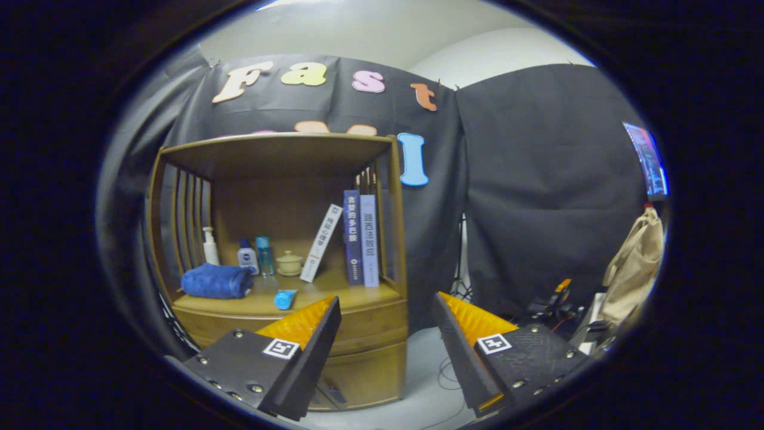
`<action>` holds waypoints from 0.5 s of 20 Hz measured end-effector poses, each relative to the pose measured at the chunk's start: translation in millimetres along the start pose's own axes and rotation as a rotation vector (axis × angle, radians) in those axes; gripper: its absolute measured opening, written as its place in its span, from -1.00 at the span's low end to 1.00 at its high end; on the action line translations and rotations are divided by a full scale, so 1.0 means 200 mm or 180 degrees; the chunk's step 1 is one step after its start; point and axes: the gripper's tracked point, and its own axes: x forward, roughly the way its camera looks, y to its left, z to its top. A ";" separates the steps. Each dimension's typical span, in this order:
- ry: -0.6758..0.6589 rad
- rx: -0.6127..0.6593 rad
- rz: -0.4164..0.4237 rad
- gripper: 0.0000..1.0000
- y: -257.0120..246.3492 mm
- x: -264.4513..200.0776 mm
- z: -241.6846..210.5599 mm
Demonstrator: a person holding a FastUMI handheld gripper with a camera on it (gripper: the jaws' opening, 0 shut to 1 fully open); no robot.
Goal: Pull open the drawer, take out the items inside it, and place them on the countertop above the cabinet.
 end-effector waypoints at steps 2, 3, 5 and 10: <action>-0.0013 0.0008 0.0068 0.75 -0.02 -0.02 0.02; -0.0023 0.0001 0.0031 0.64 -0.05 0.00 0.02; -0.0049 -0.0079 -0.0046 0.63 -0.11 0.00 0.03; -0.0162 -0.0122 0.0398 0.43 -0.06 0.00 0.06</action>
